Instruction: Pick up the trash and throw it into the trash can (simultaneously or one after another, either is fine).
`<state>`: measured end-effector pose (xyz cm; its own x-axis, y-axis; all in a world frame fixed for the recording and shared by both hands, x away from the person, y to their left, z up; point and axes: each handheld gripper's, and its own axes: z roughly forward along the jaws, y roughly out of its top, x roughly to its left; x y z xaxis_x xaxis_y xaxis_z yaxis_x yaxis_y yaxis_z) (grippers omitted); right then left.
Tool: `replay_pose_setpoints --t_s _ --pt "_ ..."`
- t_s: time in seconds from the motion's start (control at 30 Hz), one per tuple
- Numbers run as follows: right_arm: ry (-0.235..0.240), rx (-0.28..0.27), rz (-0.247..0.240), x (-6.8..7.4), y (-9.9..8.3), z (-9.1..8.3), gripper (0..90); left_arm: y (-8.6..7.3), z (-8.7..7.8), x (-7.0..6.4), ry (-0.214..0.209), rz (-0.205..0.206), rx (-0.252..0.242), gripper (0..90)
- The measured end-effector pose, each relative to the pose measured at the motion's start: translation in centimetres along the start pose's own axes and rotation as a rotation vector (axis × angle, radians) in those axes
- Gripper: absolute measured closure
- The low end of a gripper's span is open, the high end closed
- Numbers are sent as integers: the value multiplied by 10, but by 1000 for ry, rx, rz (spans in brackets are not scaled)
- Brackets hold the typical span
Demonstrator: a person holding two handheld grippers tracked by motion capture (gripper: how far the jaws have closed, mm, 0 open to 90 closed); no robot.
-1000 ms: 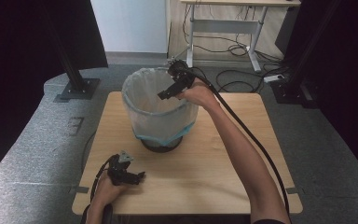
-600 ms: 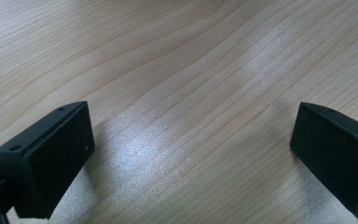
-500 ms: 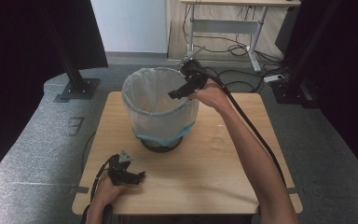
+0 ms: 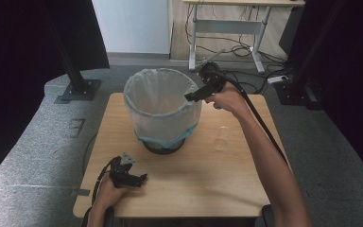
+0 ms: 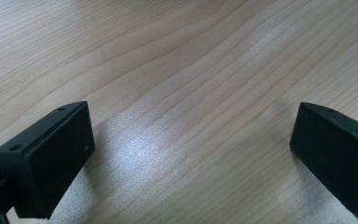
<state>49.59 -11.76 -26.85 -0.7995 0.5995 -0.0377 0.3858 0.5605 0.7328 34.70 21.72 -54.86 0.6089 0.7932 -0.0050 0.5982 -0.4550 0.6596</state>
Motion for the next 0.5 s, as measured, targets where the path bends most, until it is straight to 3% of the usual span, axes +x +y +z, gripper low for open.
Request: replay_pose_setpoints --t_s 0.13,0.27,0.37,0.5 --pt "-18 12 8 -7 -8 -6 0 0 0 0 0 0 0 0" --pt "-22 -19 24 -13 -17 -13 0 0 0 0 0 0 0 0" --pt "-43 4 23 -17 -23 -16 0 0 0 0 0 0 0 0" --pt "-48 -25 45 -25 -37 -21 0 0 0 0 0 0 0 0"
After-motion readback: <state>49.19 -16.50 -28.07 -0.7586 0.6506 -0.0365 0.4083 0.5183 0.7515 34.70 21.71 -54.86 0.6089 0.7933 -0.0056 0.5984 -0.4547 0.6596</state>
